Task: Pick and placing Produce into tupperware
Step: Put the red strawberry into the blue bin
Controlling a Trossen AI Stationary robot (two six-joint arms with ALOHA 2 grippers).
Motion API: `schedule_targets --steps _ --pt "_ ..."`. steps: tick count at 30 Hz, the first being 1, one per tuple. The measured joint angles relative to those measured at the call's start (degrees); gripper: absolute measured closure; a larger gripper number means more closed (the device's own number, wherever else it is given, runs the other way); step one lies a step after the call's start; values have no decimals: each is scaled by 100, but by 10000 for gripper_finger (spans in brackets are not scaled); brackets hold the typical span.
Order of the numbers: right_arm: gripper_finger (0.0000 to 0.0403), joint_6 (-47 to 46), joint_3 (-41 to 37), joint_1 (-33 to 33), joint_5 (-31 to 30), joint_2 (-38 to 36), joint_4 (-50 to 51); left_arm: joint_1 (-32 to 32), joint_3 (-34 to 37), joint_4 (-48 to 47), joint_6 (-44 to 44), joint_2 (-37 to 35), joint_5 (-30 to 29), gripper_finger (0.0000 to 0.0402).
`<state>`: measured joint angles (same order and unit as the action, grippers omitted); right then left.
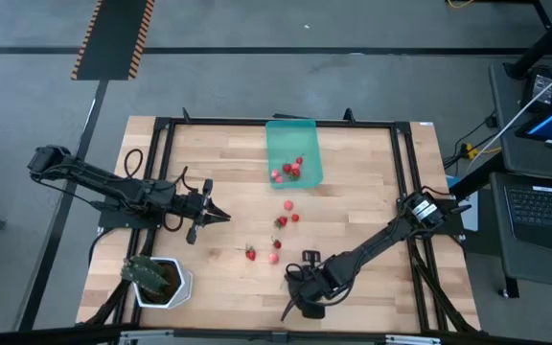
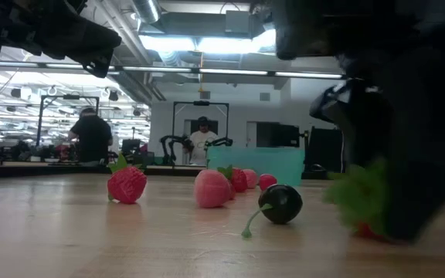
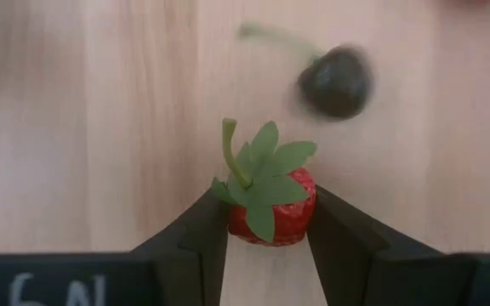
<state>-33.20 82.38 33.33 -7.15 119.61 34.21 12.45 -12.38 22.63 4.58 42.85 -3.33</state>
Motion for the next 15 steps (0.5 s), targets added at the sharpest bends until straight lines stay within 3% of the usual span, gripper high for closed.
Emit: schedule_targets --steps 7,15 --pt "266 76 31 3 -788 -336 22 1 0 -6 -4 0 0 392" --pt "266 514 33 -52 -1267 -712 55 2 0 -6 -7 0 0 401"
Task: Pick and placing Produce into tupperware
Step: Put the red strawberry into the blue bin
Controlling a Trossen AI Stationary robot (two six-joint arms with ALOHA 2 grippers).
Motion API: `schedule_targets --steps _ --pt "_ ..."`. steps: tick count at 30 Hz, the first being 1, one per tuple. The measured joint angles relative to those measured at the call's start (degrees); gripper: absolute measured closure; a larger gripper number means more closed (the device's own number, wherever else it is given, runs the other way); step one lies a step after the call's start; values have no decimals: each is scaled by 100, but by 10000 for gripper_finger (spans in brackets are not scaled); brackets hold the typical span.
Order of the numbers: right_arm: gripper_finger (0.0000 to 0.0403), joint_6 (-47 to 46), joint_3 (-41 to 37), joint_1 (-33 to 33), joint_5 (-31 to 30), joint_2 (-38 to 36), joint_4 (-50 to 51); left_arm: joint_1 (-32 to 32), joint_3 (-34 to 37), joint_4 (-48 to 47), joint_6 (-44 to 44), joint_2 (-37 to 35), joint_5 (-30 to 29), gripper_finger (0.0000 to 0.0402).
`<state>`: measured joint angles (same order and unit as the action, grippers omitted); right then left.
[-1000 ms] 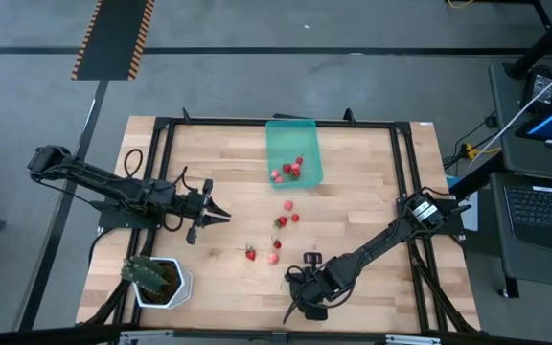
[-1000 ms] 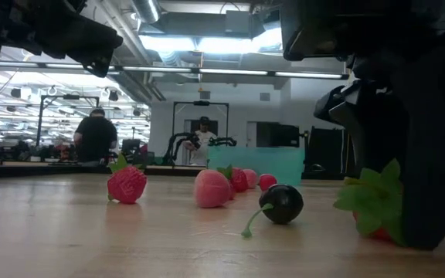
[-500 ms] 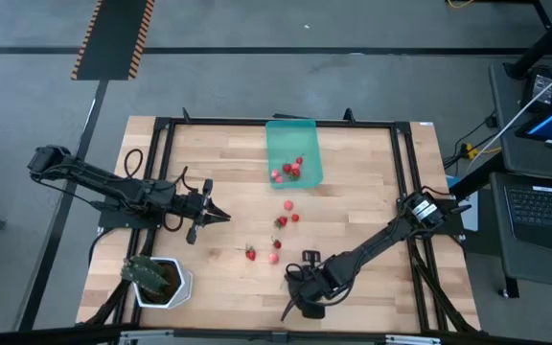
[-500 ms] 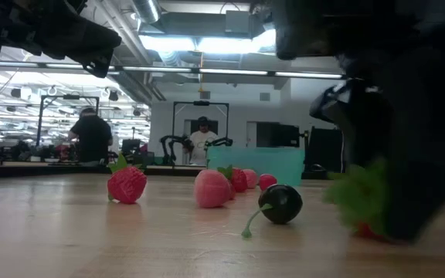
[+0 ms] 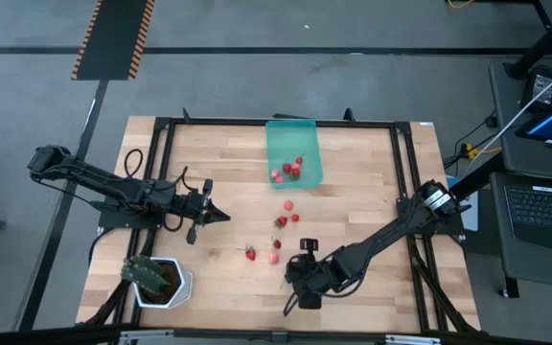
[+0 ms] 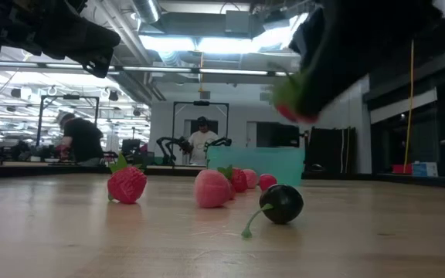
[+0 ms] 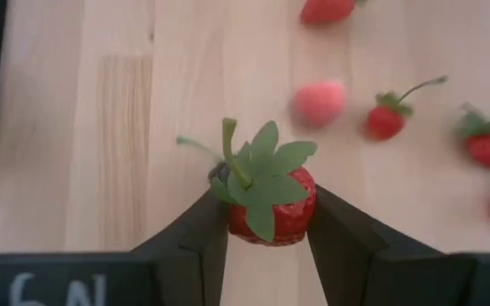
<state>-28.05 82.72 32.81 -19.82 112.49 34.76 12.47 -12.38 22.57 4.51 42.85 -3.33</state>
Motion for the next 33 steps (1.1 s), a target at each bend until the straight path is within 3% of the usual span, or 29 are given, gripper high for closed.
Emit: schedule_targets --steps 11,18,33 --pt "266 603 -98 -300 -160 -727 -467 -1 0 0 0 -2 0 375" --pt "266 717 -844 -508 -159 -1235 -1257 -2 0 0 0 0 0 360" --pt "266 1199 -3883 -550 -159 -2580 -5464 0 0 -41 -13 0 -1 333"
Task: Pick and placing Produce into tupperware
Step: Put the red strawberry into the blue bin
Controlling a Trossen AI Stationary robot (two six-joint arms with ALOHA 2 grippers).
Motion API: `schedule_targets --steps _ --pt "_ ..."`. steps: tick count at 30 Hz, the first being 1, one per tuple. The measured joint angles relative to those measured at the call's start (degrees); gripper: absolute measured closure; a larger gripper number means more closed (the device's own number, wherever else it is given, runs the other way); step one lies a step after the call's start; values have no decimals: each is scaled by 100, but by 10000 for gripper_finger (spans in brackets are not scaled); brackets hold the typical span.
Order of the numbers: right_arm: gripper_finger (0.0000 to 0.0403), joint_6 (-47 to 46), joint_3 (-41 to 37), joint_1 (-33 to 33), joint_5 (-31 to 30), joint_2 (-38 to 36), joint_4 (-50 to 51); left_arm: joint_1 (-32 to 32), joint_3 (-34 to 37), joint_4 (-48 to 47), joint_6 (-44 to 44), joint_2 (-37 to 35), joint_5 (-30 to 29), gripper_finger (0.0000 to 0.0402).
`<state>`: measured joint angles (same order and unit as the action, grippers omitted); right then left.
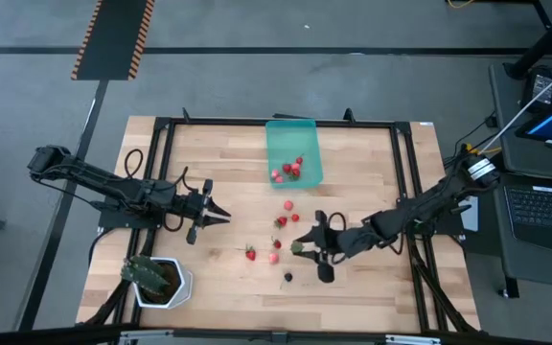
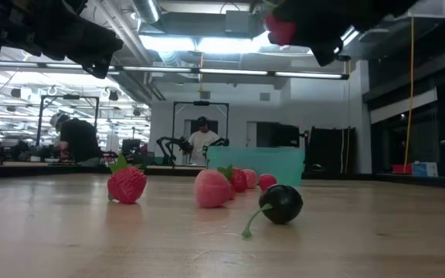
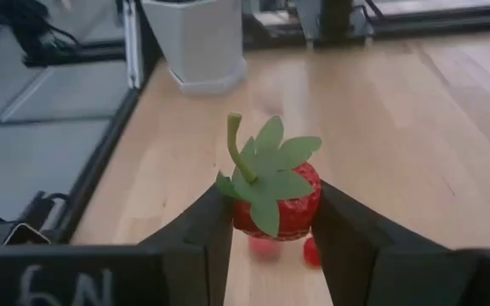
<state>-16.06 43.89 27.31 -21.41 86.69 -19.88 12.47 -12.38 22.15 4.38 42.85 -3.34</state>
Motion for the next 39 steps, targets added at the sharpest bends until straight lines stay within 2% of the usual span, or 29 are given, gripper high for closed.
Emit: schedule_targets --steps 11,16,25,29,36,39 --pt "266 694 -1687 -59 -1 -59 -3099 0 0 -2 0 -2 -1 319" --pt "266 777 -2270 -59 -2 -59 -4086 -2 0 -1 0 -2 -1 314" --pt "266 1136 -2633 -86 -29 -54 -4692 -2 0 60 -2 0 -1 324" --pt "266 1206 -2633 -216 -463 -54 -4679 -2 0 57 -2 -2 1 337" --pt "266 1193 -2633 -501 -716 -54 -4671 -2 0 13 -2 0 1 360" --pt "266 1203 -2633 -518 -1216 -54 -4663 -2 0 -6 -5 -2 1 368"
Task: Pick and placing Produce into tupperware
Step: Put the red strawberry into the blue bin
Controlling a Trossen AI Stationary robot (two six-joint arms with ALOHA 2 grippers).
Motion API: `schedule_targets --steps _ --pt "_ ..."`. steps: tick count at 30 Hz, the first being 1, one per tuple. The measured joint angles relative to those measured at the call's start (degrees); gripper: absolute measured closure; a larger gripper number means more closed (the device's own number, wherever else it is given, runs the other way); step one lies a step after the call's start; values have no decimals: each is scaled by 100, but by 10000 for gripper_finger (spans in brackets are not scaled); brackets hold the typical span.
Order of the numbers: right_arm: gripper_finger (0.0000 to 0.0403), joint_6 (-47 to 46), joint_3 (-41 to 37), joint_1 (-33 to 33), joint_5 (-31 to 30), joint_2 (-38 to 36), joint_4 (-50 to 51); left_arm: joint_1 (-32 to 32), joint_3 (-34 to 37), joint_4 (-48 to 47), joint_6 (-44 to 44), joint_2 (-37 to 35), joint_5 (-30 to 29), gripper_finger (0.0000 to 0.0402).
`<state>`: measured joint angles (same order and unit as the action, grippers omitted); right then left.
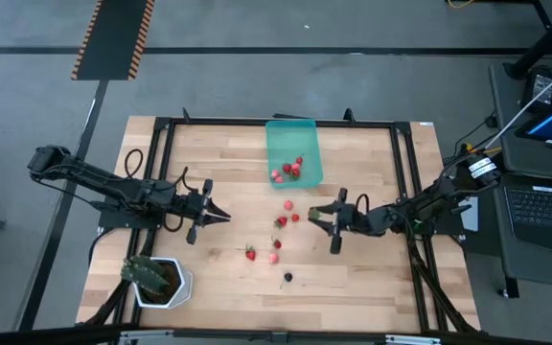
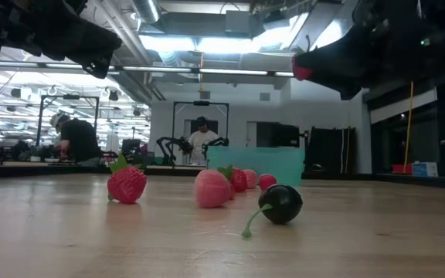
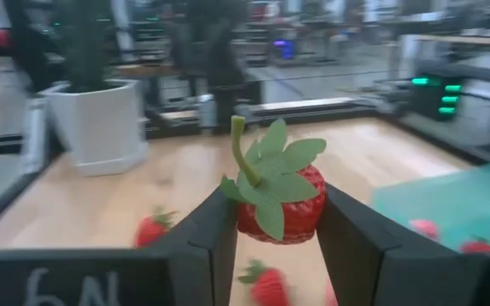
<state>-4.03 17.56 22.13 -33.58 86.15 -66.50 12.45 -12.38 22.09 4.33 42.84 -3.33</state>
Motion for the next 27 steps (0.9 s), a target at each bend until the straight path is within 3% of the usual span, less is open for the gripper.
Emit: schedule_targets --steps 10,12,18,22,27 --pt "266 -147 11 0 -1761 2 38 -7 0 -60 -189 0 -2 390" --pt "266 -59 11 -24 -1883 2 40 -6 0 -53 -191 2 -2 394" --pt "266 -24 11 -232 -1686 2 64 -7 0 -51 -370 0 -18 401" --pt "266 -175 25 -635 -896 2 146 -7 0 -51 -465 1 -20 393" --pt "266 -319 386 -1248 -297 4 1076 -7 0 -50 -480 2 -20 382"
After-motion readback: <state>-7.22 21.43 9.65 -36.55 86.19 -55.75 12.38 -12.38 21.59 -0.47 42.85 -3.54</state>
